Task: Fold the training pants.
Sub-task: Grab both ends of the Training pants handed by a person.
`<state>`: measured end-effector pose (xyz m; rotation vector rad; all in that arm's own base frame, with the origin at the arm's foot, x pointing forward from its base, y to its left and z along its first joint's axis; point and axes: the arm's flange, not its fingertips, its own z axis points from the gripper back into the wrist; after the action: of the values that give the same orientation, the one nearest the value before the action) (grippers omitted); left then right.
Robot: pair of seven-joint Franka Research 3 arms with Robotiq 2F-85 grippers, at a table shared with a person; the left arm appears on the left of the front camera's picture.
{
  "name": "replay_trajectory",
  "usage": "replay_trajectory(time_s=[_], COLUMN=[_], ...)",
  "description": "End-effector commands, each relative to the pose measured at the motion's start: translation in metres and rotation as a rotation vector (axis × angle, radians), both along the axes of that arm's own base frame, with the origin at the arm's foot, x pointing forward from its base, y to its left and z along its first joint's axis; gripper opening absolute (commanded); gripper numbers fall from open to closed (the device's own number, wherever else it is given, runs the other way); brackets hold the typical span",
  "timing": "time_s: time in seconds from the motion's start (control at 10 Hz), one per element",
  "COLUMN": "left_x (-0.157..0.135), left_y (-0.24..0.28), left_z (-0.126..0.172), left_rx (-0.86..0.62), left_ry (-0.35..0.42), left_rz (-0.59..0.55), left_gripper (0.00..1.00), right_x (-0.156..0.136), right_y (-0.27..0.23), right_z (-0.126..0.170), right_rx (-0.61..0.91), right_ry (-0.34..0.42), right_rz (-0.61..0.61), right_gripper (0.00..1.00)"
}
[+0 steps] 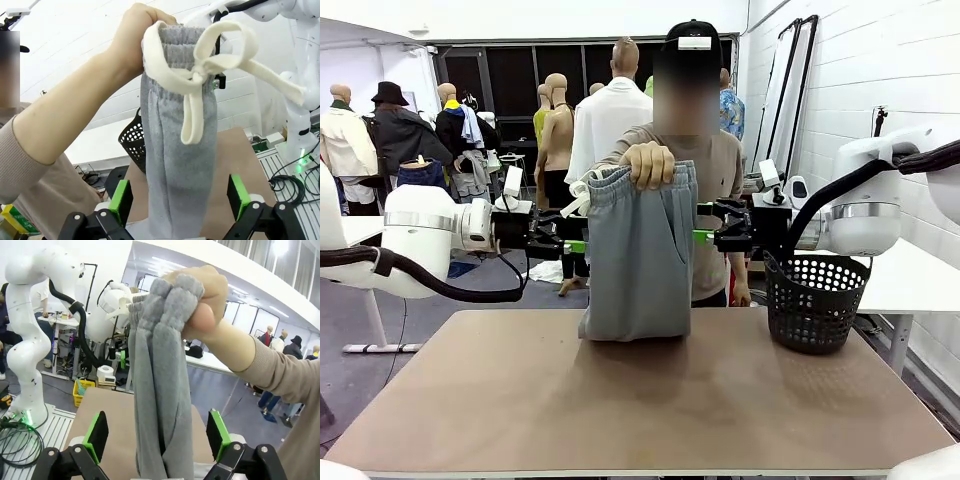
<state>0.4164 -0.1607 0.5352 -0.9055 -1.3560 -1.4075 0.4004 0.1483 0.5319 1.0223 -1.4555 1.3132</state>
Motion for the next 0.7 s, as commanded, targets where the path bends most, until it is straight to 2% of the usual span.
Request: replay_trajectory(time_s=[0.0, 0.6], left_x=[-0.009, -0.021], left_y=[-0.006, -0.013], left_z=[0.005, 0.011], left_rx=[-0.029, -0.025], left_ry=[0.018, 0.061], left_rz=[0.043, 0.067], left_gripper=[1.0, 1.0], right_x=[0.001, 0.005], right_y=[0.004, 0.006], right_z=[0.008, 0.005], right_rx=[-0.001, 0.009], right_ry=[0.018, 0.015], right_rz=[0.021, 0.028], right_gripper=[1.0, 1.0])
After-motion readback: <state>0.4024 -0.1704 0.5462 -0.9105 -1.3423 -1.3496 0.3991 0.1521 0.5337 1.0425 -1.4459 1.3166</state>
